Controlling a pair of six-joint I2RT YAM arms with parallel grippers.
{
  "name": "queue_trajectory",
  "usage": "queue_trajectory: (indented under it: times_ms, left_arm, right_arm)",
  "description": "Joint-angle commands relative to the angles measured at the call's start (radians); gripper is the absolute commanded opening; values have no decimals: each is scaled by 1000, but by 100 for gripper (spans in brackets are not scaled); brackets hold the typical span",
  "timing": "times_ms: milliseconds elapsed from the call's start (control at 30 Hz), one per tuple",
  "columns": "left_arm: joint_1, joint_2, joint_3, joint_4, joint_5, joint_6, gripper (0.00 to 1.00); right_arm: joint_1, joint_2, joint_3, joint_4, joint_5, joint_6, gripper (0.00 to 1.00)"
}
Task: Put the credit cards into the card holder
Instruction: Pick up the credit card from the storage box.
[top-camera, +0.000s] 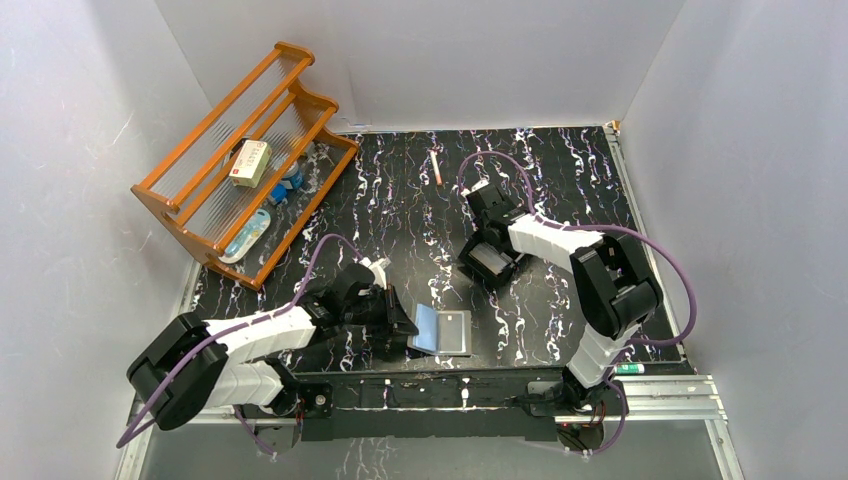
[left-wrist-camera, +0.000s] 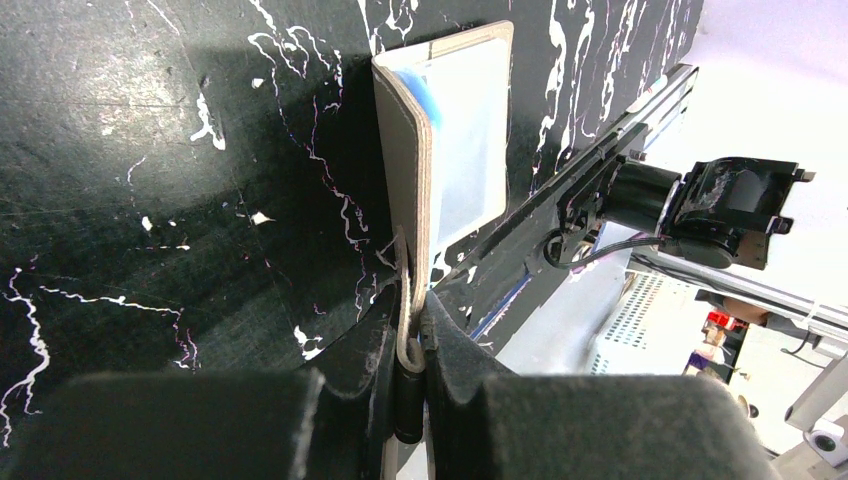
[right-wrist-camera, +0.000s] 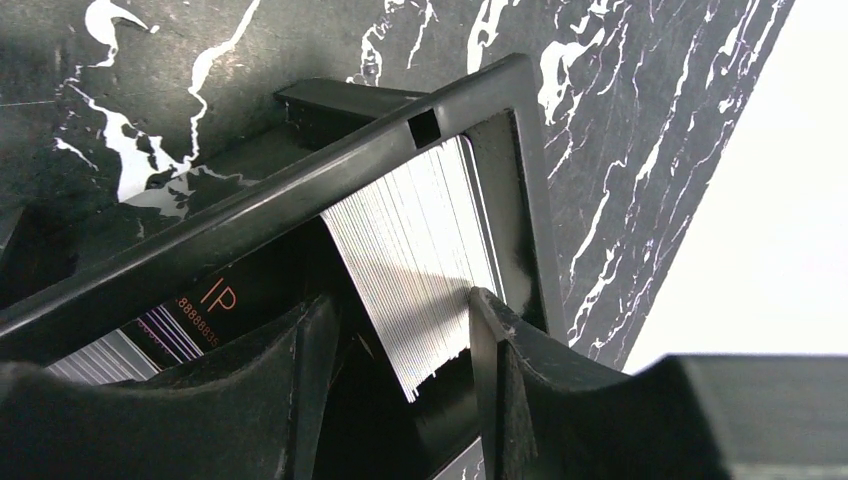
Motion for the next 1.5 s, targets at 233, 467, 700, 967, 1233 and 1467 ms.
queue_trajectory:
  times_ms: [233, 467, 700, 967, 1233, 1467]
  left_arm:
    - [3, -42, -1, 2, 9, 26, 0]
    - [3, -59, -8, -7, 1, 21, 0]
    - [3, -50, -9, -38, -33, 17, 0]
    - [3, -63, 2, -127, -89, 12, 0]
    - [4, -20, 6, -32, -42, -50, 2]
    - [3, -25, -35, 107, -63, -139, 0]
  right_arm:
    - [0, -77, 20, 44, 64, 12, 47]
    - [-1, -86, 34, 21, 69, 13, 41]
    - [11, -118, 47, -29, 42, 30, 14]
    - [69, -192, 106, -209, -78, 143, 7]
    - [84, -311, 199, -359, -257, 285, 0]
    - [85, -499, 74, -225, -653, 532, 0]
